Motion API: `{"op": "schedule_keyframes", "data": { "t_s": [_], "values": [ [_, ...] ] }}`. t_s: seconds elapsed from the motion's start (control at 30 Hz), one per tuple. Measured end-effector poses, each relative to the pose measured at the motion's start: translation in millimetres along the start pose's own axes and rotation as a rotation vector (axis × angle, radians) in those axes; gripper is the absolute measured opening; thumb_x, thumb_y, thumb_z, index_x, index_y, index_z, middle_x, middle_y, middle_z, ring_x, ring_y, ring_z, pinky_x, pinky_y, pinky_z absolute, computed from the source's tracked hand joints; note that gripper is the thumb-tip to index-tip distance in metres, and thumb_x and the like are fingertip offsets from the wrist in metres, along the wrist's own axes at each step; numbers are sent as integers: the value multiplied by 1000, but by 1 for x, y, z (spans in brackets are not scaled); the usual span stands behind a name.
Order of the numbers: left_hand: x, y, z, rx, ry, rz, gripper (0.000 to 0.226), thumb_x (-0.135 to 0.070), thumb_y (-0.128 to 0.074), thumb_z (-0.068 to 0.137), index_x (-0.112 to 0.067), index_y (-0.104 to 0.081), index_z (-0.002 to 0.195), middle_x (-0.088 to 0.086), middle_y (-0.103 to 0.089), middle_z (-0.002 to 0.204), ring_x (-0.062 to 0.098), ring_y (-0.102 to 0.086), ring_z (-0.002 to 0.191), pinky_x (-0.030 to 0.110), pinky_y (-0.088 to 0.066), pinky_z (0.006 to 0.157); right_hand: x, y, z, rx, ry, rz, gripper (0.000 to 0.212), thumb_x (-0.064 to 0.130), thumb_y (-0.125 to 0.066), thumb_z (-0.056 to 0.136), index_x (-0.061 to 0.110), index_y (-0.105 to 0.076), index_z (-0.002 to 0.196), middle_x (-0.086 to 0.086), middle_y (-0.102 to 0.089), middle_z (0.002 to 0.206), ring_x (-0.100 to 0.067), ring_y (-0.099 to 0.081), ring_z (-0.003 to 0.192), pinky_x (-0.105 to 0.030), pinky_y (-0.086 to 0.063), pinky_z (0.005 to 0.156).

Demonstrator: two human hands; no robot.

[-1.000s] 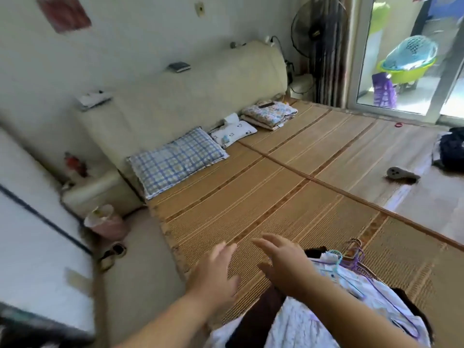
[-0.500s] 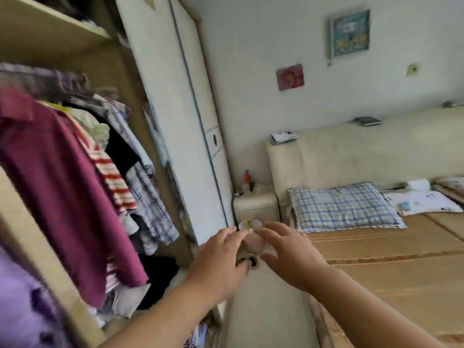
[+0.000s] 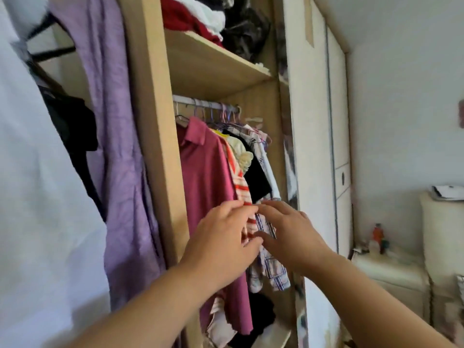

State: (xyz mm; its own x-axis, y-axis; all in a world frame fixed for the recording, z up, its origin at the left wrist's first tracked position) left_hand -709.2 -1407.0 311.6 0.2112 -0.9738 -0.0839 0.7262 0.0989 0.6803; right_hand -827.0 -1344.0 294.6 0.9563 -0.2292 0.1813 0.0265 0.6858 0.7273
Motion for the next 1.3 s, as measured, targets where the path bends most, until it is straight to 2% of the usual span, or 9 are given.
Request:
{"op": "schedule_keyframes", "data": {
  "t_s": [0.17, 0.23, 0.37, 0.5, 0.67, 0.83, 0.93, 1.03, 1.3],
  "values": [
    [19, 44, 43, -244, 73, 375, 50, -47, -56, 73, -31, -61, 120, -1, -56, 130, 25, -41, 132, 53, -35, 104, 1, -5, 85, -56, 189, 150, 56, 38, -59, 85, 35, -41, 138, 8, -41, 142, -15, -42, 128, -45, -36, 104],
    [26, 58, 62, -321, 105, 463, 47, -42, -59, 72, -27, -63, 117, 5, -55, 131, 31, -36, 135, 57, -33, 105, -2, -5, 120, -68, 249, 176, 57, 39, -60, 86, 35, -40, 139, 7, -40, 142, -15, -41, 129, -46, -37, 103],
    [42, 85, 95, -474, 223, 623, 63, -33, -70, 72, -24, -53, 131, 11, -34, 150, 33, -19, 142, 55, -24, 110, -11, -4, 188, -95, 336, 212, 57, 39, -60, 85, 34, -41, 139, 5, -42, 141, -17, -38, 131, -46, -37, 104],
    [54, 102, 117, -568, 362, 766, 86, -28, -72, 73, -10, -30, 146, 21, -11, 156, 36, -5, 145, 50, -16, 114, -15, -14, 251, -119, 368, 213, 57, 41, -59, 86, 29, -42, 139, -1, -46, 140, -19, -39, 131, -32, -35, 104],
    [57, 120, 131, -706, 454, 815, 91, -22, -67, 80, 2, -12, 148, 23, -7, 156, 30, -9, 145, 33, -15, 116, -11, -41, 317, -45, 365, 267, 62, 36, -57, 88, 12, -38, 141, -12, -39, 146, -23, -32, 136, -30, -29, 110],
    [68, 130, 125, -858, 521, 724, 90, -18, -65, 80, -13, -11, 151, 15, -37, 146, 30, -38, 127, 35, -34, 93, 6, -53, 367, -21, 362, 293, 62, 34, -60, 87, 5, -39, 138, -20, -34, 146, -31, -30, 136, -31, -27, 109],
    [70, 132, 123, -898, 504, 721, 88, -18, -64, 78, -22, -14, 150, 11, -46, 139, 30, -45, 118, 38, -40, 86, 16, -57, 389, -23, 331, 322, 44, 21, -55, 89, 5, -46, 129, -20, -52, 129, -34, -48, 121, -34, -40, 96],
    [71, 131, 123, -903, 497, 759, 89, -19, -63, 77, -24, -12, 150, 8, -44, 142, 27, -45, 120, 40, -42, 89, 23, -61, 403, -38, 281, 305, 26, 12, -48, 92, 5, -56, 115, -18, -63, 116, -34, -59, 107, -35, -47, 84],
    [72, 130, 124, -923, 500, 787, 88, -23, -63, 79, -26, -13, 151, 5, -42, 145, 24, -44, 121, 35, -40, 91, 26, -59, 417, -101, 181, 429, 21, 11, -51, 86, 5, -65, 100, -19, -67, 103, -35, -63, 97, -34, -46, 73]
  ]
}}
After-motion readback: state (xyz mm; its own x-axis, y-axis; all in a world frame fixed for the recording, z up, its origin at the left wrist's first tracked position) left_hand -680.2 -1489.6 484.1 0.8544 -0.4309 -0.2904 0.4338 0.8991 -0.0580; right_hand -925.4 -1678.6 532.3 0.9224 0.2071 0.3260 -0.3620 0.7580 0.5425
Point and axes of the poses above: each hand's wrist, its own z-axis towards the middle knuckle, its own y-axis out of the back of the hand, x = y × z, the point moved 6 cm from there along z, towards the middle knuckle
